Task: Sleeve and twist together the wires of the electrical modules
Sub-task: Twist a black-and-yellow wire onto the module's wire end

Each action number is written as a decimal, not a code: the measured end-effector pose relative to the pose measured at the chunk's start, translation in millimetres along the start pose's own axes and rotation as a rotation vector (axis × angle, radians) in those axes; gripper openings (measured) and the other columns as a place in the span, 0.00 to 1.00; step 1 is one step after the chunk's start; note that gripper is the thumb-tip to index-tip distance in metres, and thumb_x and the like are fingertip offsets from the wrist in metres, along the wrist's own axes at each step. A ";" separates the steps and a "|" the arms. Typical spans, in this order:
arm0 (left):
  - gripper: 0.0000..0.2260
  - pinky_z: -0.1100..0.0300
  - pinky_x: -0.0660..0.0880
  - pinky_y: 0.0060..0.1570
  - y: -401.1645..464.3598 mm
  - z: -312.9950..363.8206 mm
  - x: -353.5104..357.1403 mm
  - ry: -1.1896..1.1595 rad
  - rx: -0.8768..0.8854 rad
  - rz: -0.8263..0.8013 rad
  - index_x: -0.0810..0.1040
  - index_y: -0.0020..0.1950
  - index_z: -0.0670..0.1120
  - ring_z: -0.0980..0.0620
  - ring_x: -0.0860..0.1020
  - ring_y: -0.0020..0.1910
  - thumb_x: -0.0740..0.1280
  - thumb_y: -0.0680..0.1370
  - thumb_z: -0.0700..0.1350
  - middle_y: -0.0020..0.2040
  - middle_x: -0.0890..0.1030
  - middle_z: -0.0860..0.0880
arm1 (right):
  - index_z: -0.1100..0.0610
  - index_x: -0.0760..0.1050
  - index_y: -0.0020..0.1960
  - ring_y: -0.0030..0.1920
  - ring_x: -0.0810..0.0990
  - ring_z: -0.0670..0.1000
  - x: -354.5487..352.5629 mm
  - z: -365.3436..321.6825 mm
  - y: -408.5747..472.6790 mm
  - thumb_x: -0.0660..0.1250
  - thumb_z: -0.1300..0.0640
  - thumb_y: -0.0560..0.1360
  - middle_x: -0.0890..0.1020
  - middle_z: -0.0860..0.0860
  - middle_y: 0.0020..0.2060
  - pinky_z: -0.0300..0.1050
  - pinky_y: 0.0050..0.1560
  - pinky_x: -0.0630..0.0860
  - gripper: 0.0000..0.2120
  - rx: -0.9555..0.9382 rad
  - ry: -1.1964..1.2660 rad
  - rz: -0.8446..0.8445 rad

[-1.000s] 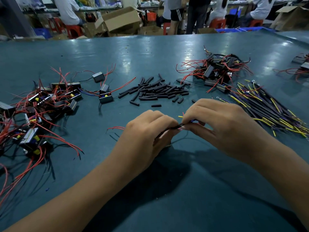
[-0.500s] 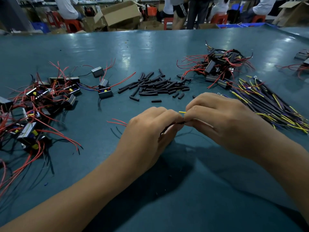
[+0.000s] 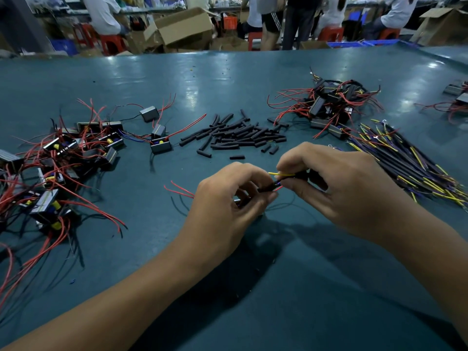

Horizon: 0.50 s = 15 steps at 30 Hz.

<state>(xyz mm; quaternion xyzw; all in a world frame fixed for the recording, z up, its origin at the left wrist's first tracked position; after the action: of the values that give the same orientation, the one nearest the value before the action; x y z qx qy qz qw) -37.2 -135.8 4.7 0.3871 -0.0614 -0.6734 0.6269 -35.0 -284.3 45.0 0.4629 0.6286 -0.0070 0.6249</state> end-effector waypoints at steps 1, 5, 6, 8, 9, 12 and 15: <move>0.04 0.58 0.78 0.42 0.2 0.0 -1.5 0.000 0.004 0.018 0.83 0.50 0.47 0.50 0.80 0.41 0.74 0.76 0.41 0.43 0.82 0.52 | 0.61 0.77 0.52 0.43 0.80 0.49 -0.9 -0.1 -0.1 0.71 0.63 0.75 0.83 0.49 0.42 0.42 0.45 0.74 0.07 -0.001 0.006 0.009; 0.05 0.69 0.78 0.40 -1.8 -2.2 -6.8 -0.065 -0.027 0.096 0.84 0.52 0.43 0.50 0.83 0.42 0.74 0.77 0.41 0.43 0.85 0.51 | 0.60 0.76 0.54 0.45 0.81 0.43 -2.3 2.1 -0.4 0.72 0.62 0.75 0.84 0.48 0.44 0.36 0.47 0.74 0.09 0.033 0.052 0.053; 0.04 0.69 0.77 0.41 -1.5 -0.1 -7.6 -0.038 -0.002 0.104 0.84 0.51 0.43 0.52 0.82 0.41 0.73 0.77 0.41 0.43 0.85 0.52 | 0.59 0.76 0.54 0.46 0.81 0.43 -2.0 3.7 -1.0 0.72 0.61 0.76 0.84 0.47 0.45 0.38 0.48 0.75 0.09 0.054 0.080 0.066; 0.03 0.66 0.76 0.42 0.0 7.0 -7.6 0.088 0.084 0.097 0.84 0.51 0.44 0.58 0.80 0.40 0.72 0.78 0.40 0.43 0.84 0.54 | 0.57 0.76 0.55 0.48 0.82 0.44 -0.6 10.5 -2.0 0.70 0.58 0.76 0.83 0.43 0.46 0.42 0.50 0.77 0.09 0.136 0.197 0.071; 0.03 0.65 0.75 0.43 0.4 9.0 -6.4 0.137 0.118 0.085 0.84 0.50 0.44 0.60 0.79 0.40 0.71 0.78 0.40 0.43 0.83 0.54 | 0.55 0.76 0.56 0.49 0.82 0.46 0.6 15.9 -2.4 0.69 0.58 0.75 0.82 0.43 0.47 0.45 0.51 0.79 0.10 0.194 0.290 0.061; 0.02 0.69 0.72 0.44 0.8 10.2 -2.3 0.196 0.171 0.036 0.84 0.50 0.42 0.62 0.75 0.40 0.72 0.78 0.38 0.43 0.81 0.54 | 0.53 0.75 0.56 0.47 0.82 0.51 5.0 25.9 -3.3 0.68 0.58 0.74 0.81 0.46 0.45 0.47 0.48 0.80 0.10 0.285 0.478 0.021; 0.02 0.67 0.73 0.44 -1.0 11.6 -0.3 0.231 0.215 0.035 0.84 0.49 0.42 0.59 0.75 0.40 0.73 0.77 0.39 0.45 0.80 0.51 | 0.53 0.76 0.54 0.44 0.82 0.51 10.2 25.0 -3.8 0.70 0.62 0.76 0.81 0.47 0.43 0.42 0.45 0.79 0.09 0.291 0.520 0.009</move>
<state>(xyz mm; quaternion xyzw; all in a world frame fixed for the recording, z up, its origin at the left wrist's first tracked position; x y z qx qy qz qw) -45.0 -140.0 12.3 0.5259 -0.0672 -0.6030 0.5961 -15.6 -295.2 29.3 0.5368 0.7579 0.0246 0.3699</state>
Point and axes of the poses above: each hand's wrist, its own y-axis towards the middle knuckle, its own x-axis out of the palm, z = x × y, the point moved 7 cm from there along y, towards the middle knuckle
